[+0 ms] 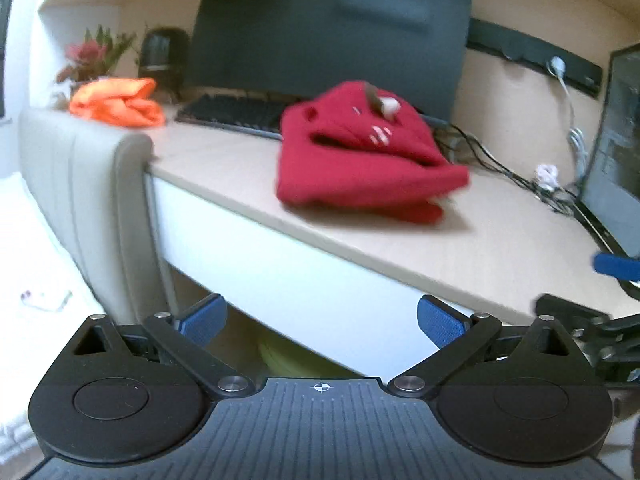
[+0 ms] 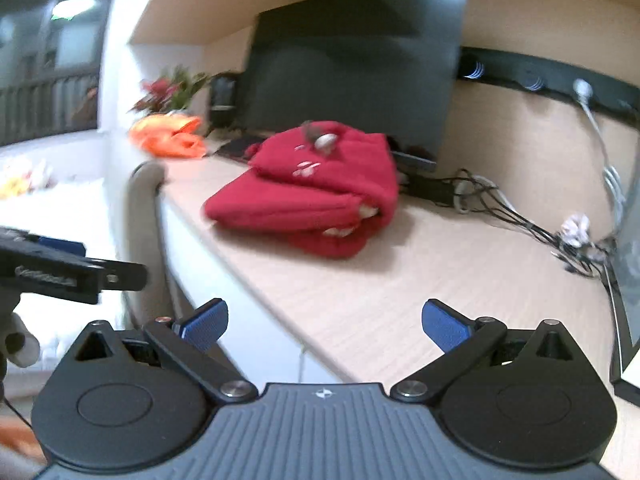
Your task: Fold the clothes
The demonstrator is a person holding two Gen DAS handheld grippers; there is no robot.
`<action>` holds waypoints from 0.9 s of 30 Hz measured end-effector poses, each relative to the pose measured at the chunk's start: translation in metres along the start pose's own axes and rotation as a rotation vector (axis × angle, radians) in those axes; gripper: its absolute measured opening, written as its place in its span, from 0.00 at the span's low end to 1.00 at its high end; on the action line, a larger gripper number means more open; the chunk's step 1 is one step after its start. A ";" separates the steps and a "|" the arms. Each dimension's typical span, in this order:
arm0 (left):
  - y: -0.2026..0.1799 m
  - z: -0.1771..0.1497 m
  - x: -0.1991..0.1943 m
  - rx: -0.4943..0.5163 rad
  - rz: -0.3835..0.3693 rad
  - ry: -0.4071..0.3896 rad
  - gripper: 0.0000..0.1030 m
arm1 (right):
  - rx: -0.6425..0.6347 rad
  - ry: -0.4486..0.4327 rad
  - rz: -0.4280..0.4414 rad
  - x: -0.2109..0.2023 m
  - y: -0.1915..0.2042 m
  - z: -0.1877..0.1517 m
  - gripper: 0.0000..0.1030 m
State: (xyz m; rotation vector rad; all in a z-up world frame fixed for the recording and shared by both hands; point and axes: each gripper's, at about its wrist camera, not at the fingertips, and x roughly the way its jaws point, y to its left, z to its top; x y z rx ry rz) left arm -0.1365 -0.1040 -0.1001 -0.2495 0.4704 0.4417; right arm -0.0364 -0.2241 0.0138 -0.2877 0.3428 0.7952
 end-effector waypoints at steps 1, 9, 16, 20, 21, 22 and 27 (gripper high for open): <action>-0.003 0.000 -0.002 0.009 -0.003 -0.005 1.00 | -0.006 -0.009 0.012 -0.002 0.000 0.000 1.00; -0.007 0.003 -0.007 0.019 0.012 0.008 1.00 | 0.106 -0.003 0.036 0.001 -0.014 0.004 1.00; -0.004 0.003 -0.007 0.020 0.028 0.020 1.00 | 0.163 0.014 0.029 0.003 -0.015 0.002 1.00; -0.008 0.000 -0.006 0.042 0.014 0.012 1.00 | 0.168 0.011 0.010 0.000 -0.015 0.001 1.00; -0.009 -0.001 -0.006 0.046 0.007 0.012 1.00 | 0.170 0.012 0.005 0.000 -0.015 0.000 1.00; -0.009 -0.001 -0.006 0.051 -0.001 0.012 1.00 | 0.174 0.016 0.001 0.000 -0.016 0.000 1.00; -0.008 -0.001 -0.009 0.058 -0.017 0.009 1.00 | 0.183 0.020 -0.002 0.000 -0.015 -0.001 1.00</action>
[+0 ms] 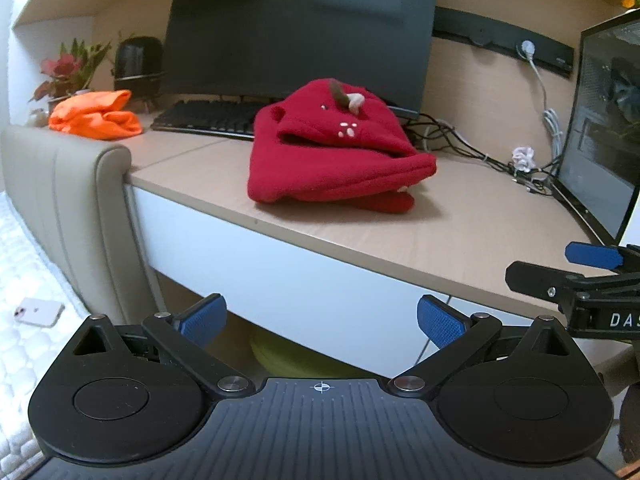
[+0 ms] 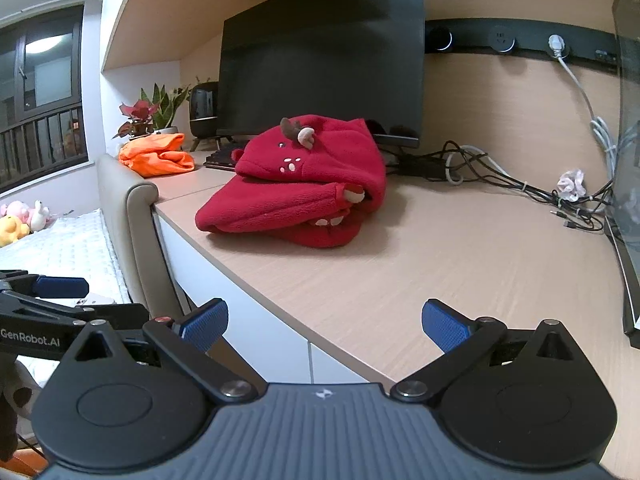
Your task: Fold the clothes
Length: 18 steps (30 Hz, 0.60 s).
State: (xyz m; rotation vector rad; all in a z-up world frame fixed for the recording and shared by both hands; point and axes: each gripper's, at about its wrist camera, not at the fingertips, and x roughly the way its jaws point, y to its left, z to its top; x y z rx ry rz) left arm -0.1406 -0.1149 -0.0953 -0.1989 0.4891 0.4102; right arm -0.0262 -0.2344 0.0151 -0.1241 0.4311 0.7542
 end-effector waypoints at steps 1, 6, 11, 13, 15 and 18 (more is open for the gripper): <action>0.001 0.000 0.000 -0.001 0.003 0.001 1.00 | -0.001 0.000 0.006 -0.001 0.000 0.000 1.00; 0.001 -0.001 -0.002 -0.005 -0.004 0.006 1.00 | -0.017 -0.015 0.018 -0.005 0.006 0.000 1.00; 0.001 -0.002 -0.006 -0.007 0.010 0.001 1.00 | -0.001 -0.007 -0.003 -0.006 0.003 -0.001 1.00; 0.003 -0.002 -0.008 -0.012 0.018 0.001 1.00 | 0.002 -0.006 -0.007 -0.006 0.003 -0.001 1.00; 0.005 -0.002 -0.009 -0.017 0.012 -0.003 1.00 | 0.000 -0.008 -0.006 -0.007 0.004 -0.002 1.00; 0.005 -0.003 -0.011 -0.023 0.002 -0.007 1.00 | -0.012 -0.012 -0.006 -0.009 0.006 -0.002 1.00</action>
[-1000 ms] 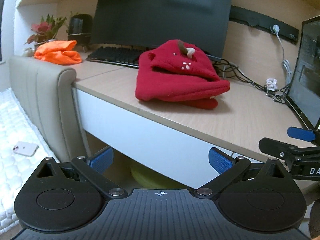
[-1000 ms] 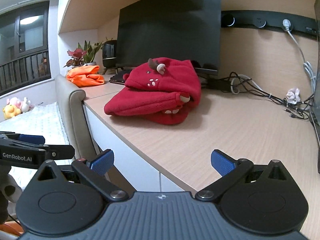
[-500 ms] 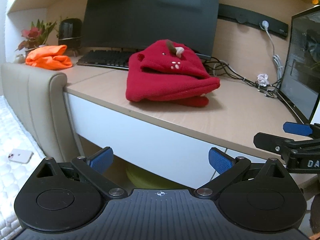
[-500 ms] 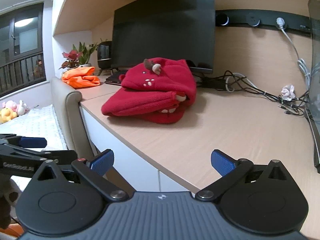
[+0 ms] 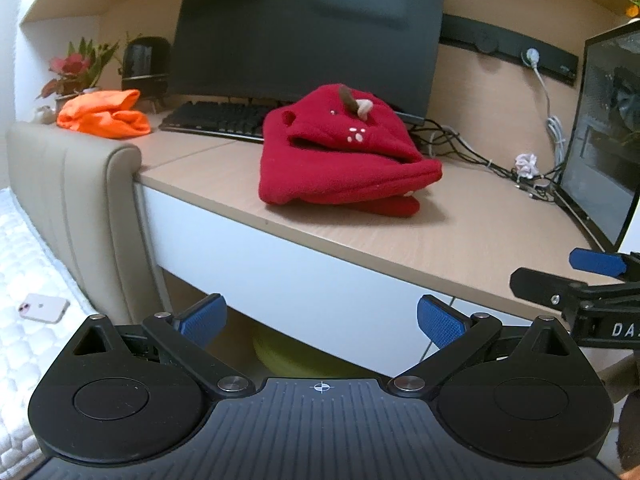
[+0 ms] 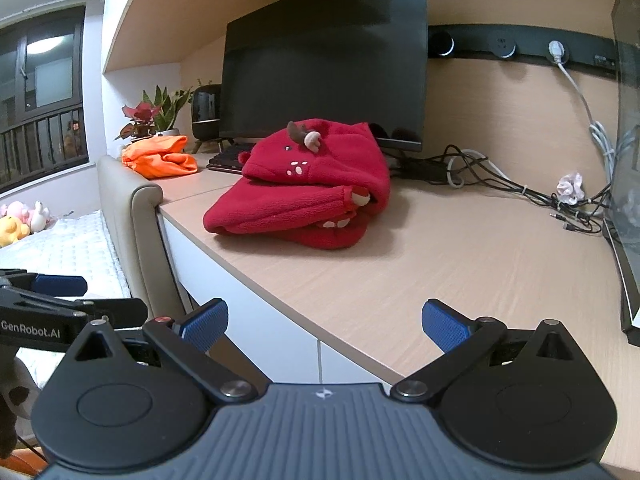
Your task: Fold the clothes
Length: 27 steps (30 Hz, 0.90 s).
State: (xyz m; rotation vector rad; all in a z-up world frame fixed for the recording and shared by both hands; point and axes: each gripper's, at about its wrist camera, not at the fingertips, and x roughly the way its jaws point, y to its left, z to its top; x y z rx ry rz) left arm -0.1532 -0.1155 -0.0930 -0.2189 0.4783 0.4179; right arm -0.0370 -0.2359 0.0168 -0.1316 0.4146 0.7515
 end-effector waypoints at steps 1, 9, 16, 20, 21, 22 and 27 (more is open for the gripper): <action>0.000 0.000 0.000 0.002 -0.003 0.001 1.00 | -0.005 -0.001 -0.001 0.000 0.001 0.000 1.00; 0.001 0.001 0.000 -0.005 -0.013 0.002 1.00 | -0.005 -0.001 -0.003 -0.002 0.001 -0.001 1.00; -0.001 -0.001 -0.002 -0.011 -0.007 0.006 1.00 | -0.001 -0.005 -0.009 -0.003 0.001 -0.001 1.00; 0.001 0.001 -0.001 -0.017 -0.001 0.002 1.00 | 0.002 -0.003 -0.010 -0.003 0.000 0.000 1.00; 0.002 0.001 -0.001 -0.019 -0.001 0.001 1.00 | 0.002 -0.001 -0.010 -0.002 0.000 0.000 1.00; 0.002 0.001 -0.001 -0.021 -0.002 0.002 1.00 | 0.002 0.001 -0.011 -0.001 0.000 0.000 1.00; 0.001 -0.001 0.000 -0.005 -0.010 0.006 1.00 | 0.004 0.011 -0.013 0.000 0.001 -0.002 1.00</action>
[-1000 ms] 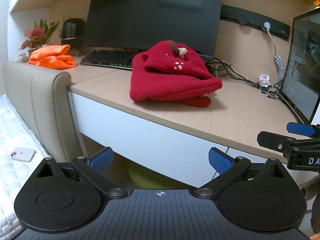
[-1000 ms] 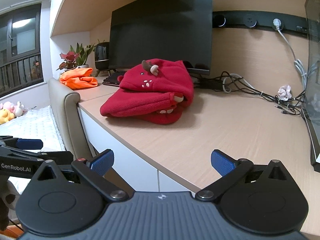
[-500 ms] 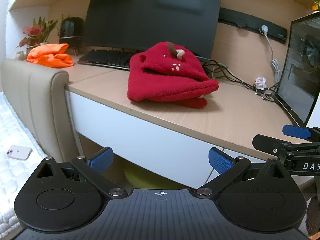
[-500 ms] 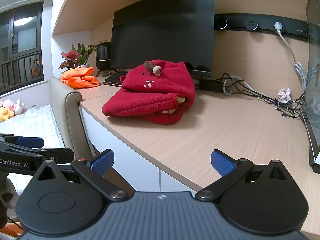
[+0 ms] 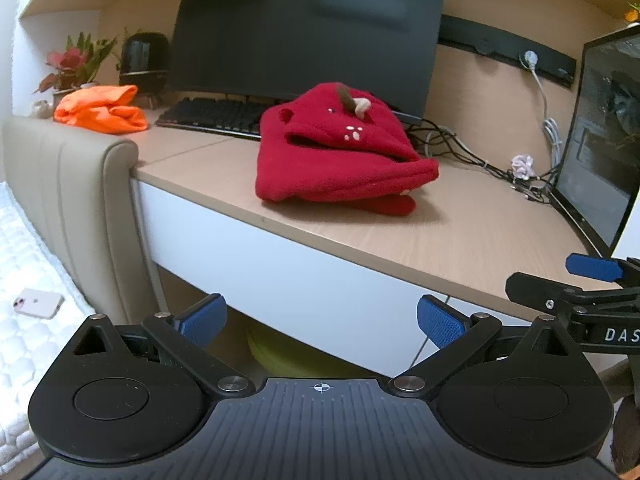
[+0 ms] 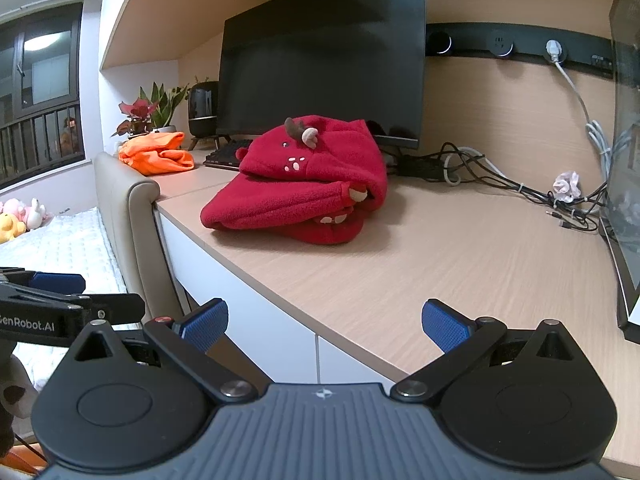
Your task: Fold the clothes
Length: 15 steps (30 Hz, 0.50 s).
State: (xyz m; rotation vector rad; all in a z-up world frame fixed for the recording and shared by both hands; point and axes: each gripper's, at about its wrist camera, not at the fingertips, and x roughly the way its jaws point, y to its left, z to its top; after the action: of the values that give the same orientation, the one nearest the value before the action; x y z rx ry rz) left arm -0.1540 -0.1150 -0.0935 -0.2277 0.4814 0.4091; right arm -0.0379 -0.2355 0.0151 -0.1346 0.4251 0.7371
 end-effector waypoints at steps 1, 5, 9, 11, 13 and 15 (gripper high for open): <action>-0.001 0.000 0.000 0.003 0.002 0.001 1.00 | 0.001 0.002 0.000 0.000 0.000 0.000 1.00; -0.001 0.000 0.002 0.010 0.016 0.016 1.00 | 0.003 0.006 0.004 0.002 0.000 0.000 1.00; -0.001 0.000 0.003 0.011 0.026 0.022 1.00 | 0.005 0.010 0.007 0.003 0.000 0.000 1.00; -0.001 0.001 0.003 0.013 0.028 0.023 1.00 | 0.005 0.013 0.008 0.004 0.000 -0.001 1.00; -0.001 0.001 0.003 0.016 0.029 0.025 1.00 | 0.007 0.016 0.007 0.005 0.000 -0.001 1.00; -0.001 0.001 0.003 0.017 0.029 0.027 1.00 | 0.010 0.018 0.006 0.005 -0.001 -0.001 1.00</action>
State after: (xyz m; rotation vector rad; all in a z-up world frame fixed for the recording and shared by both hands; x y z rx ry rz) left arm -0.1505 -0.1149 -0.0938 -0.2103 0.5146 0.4310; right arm -0.0344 -0.2331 0.0123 -0.1305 0.4460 0.7404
